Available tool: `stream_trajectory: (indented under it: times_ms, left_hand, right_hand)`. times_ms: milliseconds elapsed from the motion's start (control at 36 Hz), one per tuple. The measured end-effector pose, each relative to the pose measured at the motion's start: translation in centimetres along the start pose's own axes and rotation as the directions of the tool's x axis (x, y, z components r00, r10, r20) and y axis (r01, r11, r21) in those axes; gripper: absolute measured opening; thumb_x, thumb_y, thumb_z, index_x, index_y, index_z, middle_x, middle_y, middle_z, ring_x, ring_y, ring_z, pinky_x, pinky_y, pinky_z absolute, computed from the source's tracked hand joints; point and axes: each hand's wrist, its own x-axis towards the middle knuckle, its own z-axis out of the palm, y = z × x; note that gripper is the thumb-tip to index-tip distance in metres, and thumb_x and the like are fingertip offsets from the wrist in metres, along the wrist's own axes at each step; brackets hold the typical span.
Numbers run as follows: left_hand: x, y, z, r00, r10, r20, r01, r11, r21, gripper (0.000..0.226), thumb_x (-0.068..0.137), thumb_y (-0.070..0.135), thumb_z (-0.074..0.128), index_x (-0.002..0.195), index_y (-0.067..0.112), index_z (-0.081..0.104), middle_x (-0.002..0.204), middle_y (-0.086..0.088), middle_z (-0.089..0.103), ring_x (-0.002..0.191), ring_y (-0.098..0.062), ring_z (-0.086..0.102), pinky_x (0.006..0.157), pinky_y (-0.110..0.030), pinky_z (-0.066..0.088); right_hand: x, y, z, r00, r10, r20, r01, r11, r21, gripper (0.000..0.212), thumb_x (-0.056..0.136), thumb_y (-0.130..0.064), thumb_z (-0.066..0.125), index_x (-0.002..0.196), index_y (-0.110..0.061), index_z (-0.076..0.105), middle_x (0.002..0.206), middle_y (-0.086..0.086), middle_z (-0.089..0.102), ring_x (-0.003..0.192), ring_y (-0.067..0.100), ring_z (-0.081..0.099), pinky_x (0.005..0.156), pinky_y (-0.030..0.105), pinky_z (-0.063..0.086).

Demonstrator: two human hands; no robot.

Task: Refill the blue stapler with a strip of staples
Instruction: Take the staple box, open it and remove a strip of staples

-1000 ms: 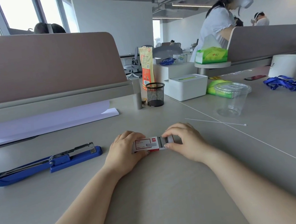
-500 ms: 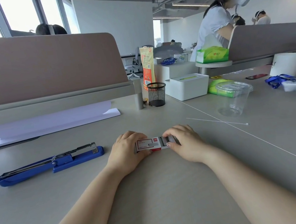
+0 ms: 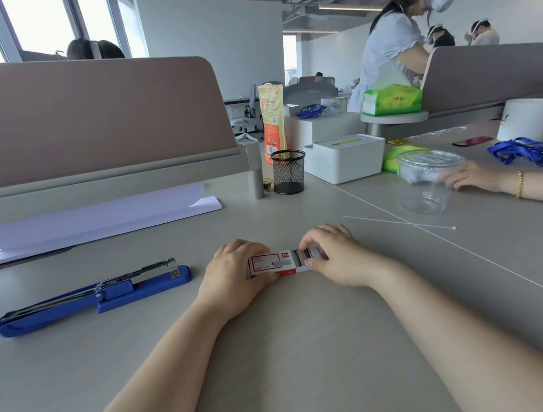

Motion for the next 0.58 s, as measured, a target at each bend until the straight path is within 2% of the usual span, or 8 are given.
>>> stream_trajectory:
  times_ms: [111, 222, 306, 389, 500, 583]
  left_hand:
    - [0.0, 0.1, -0.1, 1.000, -0.006, 0.015, 0.006, 1.000, 0.009, 0.042, 0.074, 0.041, 0.070, 0.112, 0.027, 0.059, 0.111, 0.001, 0.059, 0.104, -0.021, 0.050, 0.090, -0.032, 0.041]
    - [-0.1, 0.1, -0.2, 1.000, -0.018, 0.022, 0.018, 1.000, 0.012, 0.042, 0.075, 0.042, 0.069, 0.113, 0.028, 0.059, 0.112, 0.001, 0.059, 0.105, -0.021, 0.050, 0.091, -0.032, 0.041]
    - [-0.1, 0.1, -0.2, 0.999, -0.021, 0.029, 0.020, 1.000, 0.012, 0.042, 0.075, 0.042, 0.068, 0.114, 0.028, 0.059, 0.113, 0.000, 0.059, 0.106, -0.022, 0.049, 0.092, -0.033, 0.041]
    - [-0.1, 0.1, -0.1, 0.999, -0.030, 0.029, 0.030, 0.999, 0.016, 0.043, 0.076, 0.044, 0.067, 0.115, 0.028, 0.059, 0.114, 0.000, 0.059, 0.108, -0.022, 0.049, 0.093, -0.034, 0.041]
    - [-0.1, 0.0, 0.0, 0.998, -0.044, 0.040, 0.043, 0.999, 0.030, 0.044, 0.078, 0.046, 0.064, 0.118, 0.028, 0.058, 0.117, 0.000, 0.058, 0.110, -0.023, 0.047, 0.094, -0.034, 0.040]
    - [-0.1, 0.0, 0.1, 0.997, -0.058, 0.046, 0.056, 0.998, 0.035, 0.045, 0.079, 0.047, 0.063, 0.119, 0.028, 0.057, 0.118, 0.000, 0.058, 0.112, -0.023, 0.047, 0.096, -0.034, 0.039]
  right_hand:
    - [-0.1, 0.1, -0.2, 0.996, -0.038, -0.082, 0.040, 0.999, 0.029, 0.024, 0.081, -0.023, 0.063, 0.104, -0.023, 0.054, 0.120, 0.000, 0.053, 0.116, 0.022, 0.039, 0.098, 0.036, 0.035]
    - [-0.1, -0.1, -0.2, 0.984, -0.063, -0.166, 0.079, 0.993, 0.090, 0.020, 0.076, -0.019, 0.068, 0.093, -0.022, 0.056, 0.105, -0.001, 0.059, 0.104, 0.019, 0.047, 0.090, 0.035, 0.041]
    - [-0.2, -0.2, 0.0, 0.981, 0.013, -0.194, 0.043, 0.959, 0.281, 0.017, 0.077, -0.013, 0.067, 0.082, -0.024, 0.055, 0.085, -0.005, 0.060, 0.083, 0.016, 0.057, 0.079, 0.032, 0.047]
    - [-0.2, -0.3, 0.2, 0.979, 0.077, -0.191, 0.009, 0.910, 0.414, 0.019, 0.078, -0.008, 0.065, 0.085, -0.023, 0.055, 0.078, -0.007, 0.057, 0.069, 0.012, 0.053, 0.069, 0.026, 0.047]
    - [-0.4, -0.1, -0.3, 0.970, 0.144, -0.194, -0.019, 0.847, 0.532, 0.015, 0.081, -0.005, 0.064, 0.089, -0.018, 0.063, 0.081, -0.004, 0.060, 0.074, 0.012, 0.056, 0.068, 0.016, 0.045]
    - [-0.8, 0.7, -1.0, 0.969, 0.182, -0.164, -0.043, 0.784, 0.620, 0.017, 0.081, -0.006, 0.064, 0.079, -0.022, 0.064, 0.082, 0.000, 0.063, 0.077, 0.013, 0.057, 0.072, 0.018, 0.045]
